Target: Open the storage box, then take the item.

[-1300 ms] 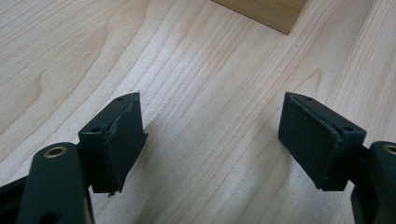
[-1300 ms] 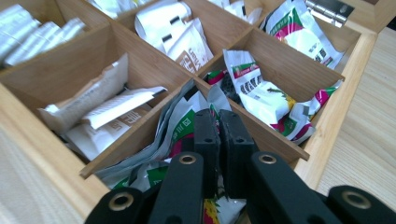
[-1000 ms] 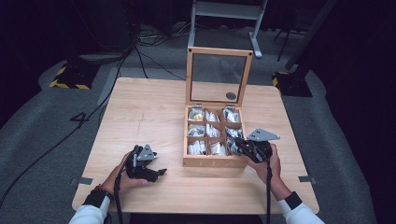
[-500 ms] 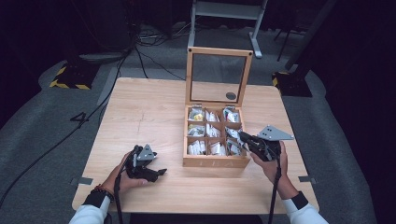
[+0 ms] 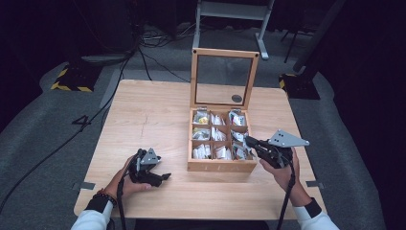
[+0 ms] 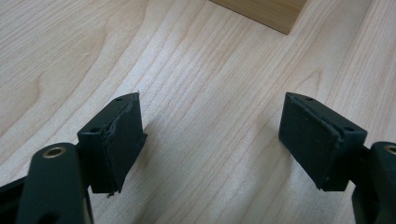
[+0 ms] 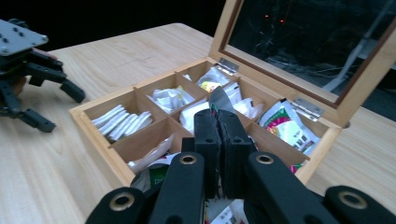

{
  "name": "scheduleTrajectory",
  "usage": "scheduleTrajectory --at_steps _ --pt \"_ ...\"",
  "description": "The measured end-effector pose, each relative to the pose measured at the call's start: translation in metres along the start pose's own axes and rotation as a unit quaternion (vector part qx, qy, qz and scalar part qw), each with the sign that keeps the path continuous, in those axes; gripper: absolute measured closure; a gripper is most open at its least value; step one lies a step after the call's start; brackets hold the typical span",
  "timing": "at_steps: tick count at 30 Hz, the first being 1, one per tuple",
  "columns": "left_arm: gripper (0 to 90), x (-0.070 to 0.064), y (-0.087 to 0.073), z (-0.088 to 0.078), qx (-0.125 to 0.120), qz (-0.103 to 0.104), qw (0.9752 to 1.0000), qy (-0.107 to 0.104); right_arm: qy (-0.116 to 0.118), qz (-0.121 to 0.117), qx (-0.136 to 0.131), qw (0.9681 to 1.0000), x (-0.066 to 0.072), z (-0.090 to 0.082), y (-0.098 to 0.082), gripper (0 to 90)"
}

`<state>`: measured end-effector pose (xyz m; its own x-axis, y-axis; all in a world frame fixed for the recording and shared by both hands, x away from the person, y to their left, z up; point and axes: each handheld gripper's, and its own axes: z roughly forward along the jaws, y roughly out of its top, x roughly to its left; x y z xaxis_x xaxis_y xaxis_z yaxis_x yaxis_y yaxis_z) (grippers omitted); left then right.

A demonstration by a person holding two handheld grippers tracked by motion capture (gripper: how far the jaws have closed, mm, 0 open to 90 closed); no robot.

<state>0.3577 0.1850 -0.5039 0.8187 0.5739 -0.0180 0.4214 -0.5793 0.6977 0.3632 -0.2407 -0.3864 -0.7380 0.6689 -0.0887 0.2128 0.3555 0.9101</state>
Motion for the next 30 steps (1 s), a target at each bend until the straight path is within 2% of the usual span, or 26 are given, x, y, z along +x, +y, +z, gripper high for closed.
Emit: scheduleTrajectory --at_steps 17,25,30 --pt "21.9 0.000 0.000 0.000 0.000 0.001 1.0000 -0.001 0.063 -0.033 0.006 0.9974 0.027 -0.004 0.000 87.7" --pt "22.0 0.000 0.000 0.000 0.000 0.000 1.0000 0.000 0.098 -0.050 0.016 0.9938 0.044 -0.002 -0.003 87.7" --pt "21.9 0.000 0.000 0.000 0.000 0.000 1.0000 0.001 0.121 -0.061 0.029 0.9903 0.053 0.004 -0.007 87.7"
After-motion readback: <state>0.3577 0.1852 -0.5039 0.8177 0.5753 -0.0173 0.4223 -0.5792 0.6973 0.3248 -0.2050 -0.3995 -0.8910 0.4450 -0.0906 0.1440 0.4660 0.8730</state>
